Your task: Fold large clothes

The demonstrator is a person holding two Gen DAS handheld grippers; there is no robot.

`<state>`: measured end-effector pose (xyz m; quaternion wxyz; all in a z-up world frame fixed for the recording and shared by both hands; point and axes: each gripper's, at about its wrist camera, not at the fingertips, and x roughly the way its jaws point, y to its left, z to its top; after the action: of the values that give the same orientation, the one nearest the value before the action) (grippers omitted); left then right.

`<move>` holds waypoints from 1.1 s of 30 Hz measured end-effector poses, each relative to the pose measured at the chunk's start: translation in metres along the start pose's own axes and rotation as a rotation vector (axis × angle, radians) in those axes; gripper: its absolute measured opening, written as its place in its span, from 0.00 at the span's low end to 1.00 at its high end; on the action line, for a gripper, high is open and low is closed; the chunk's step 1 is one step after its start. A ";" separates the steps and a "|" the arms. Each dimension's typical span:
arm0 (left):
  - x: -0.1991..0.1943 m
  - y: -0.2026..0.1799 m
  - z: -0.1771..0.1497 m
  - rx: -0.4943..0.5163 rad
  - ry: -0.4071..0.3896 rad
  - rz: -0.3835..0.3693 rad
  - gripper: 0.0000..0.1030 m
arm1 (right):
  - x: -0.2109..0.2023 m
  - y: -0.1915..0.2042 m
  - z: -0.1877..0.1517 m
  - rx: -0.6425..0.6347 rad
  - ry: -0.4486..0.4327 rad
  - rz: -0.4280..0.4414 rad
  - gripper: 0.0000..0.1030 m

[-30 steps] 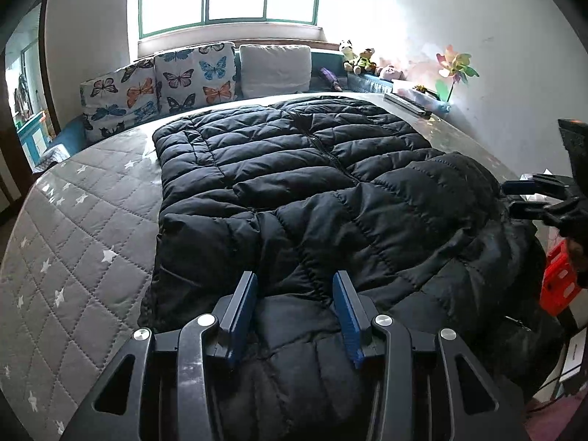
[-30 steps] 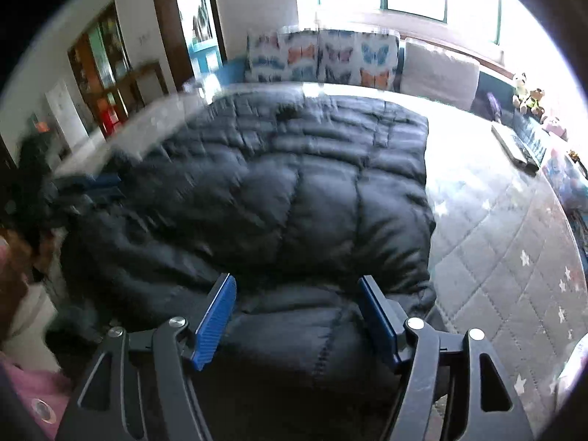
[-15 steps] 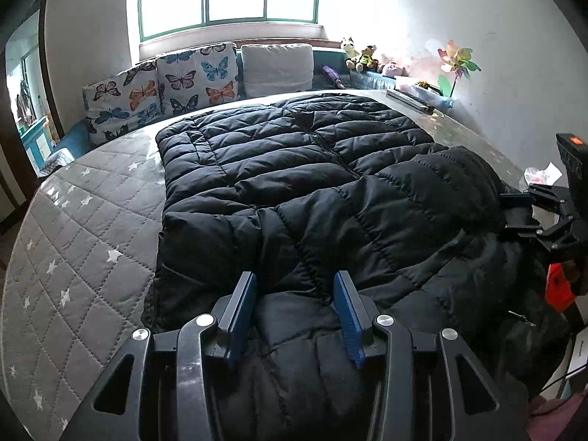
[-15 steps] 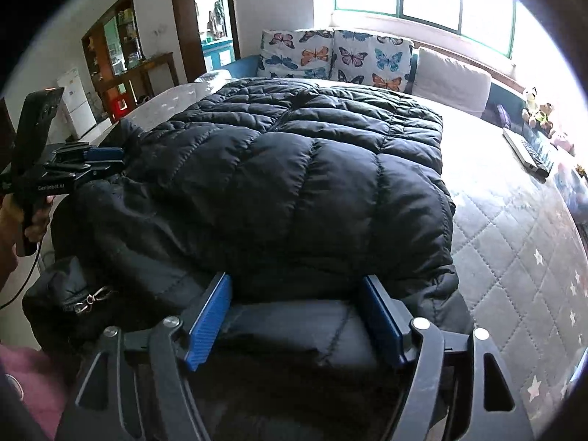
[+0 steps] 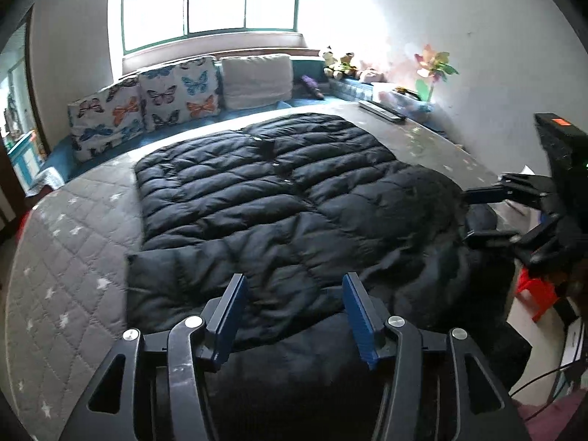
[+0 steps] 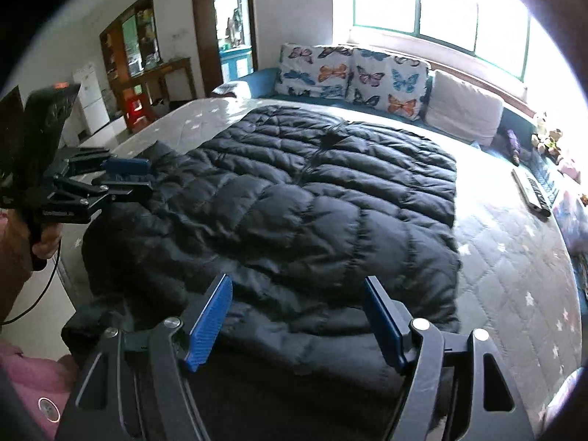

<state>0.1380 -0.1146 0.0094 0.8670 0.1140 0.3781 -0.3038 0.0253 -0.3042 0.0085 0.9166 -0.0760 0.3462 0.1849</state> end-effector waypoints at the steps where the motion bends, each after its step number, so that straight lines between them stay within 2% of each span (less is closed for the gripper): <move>1: 0.005 -0.002 -0.002 0.009 0.014 0.001 0.56 | 0.006 0.002 0.000 -0.006 0.013 0.000 0.77; 4: 0.023 -0.001 -0.010 0.014 0.047 -0.004 0.57 | 0.035 0.003 -0.011 -0.002 0.090 0.011 0.78; 7: 0.028 0.000 -0.016 0.024 0.048 -0.005 0.57 | 0.035 0.005 -0.011 -0.017 0.086 0.007 0.78; 11: 0.021 0.007 -0.003 0.004 0.047 -0.024 0.57 | 0.017 -0.006 0.010 0.003 0.051 0.018 0.78; 15: 0.011 0.026 0.015 -0.036 -0.004 -0.004 0.58 | 0.011 -0.023 0.031 0.031 0.002 -0.017 0.78; 18: 0.024 0.050 0.020 -0.089 0.021 0.004 0.58 | 0.023 -0.037 0.038 0.054 0.010 -0.037 0.78; 20: 0.037 0.063 0.014 -0.114 0.055 -0.011 0.57 | 0.040 -0.048 0.034 0.075 0.051 -0.050 0.78; 22: 0.045 0.069 0.004 -0.129 0.046 -0.038 0.57 | 0.062 -0.059 0.022 0.122 0.110 -0.027 0.80; 25: 0.047 0.066 -0.001 -0.113 0.043 -0.020 0.57 | 0.072 -0.072 0.009 0.196 0.091 0.038 0.80; 33: 0.051 0.064 -0.006 -0.099 0.046 -0.021 0.58 | 0.071 -0.067 0.014 0.145 0.100 0.019 0.81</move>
<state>0.2006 -0.0844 -0.0341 0.8593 0.0738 0.4139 -0.2912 0.1089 -0.3415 -0.0277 0.8994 -0.0152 0.4049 0.1639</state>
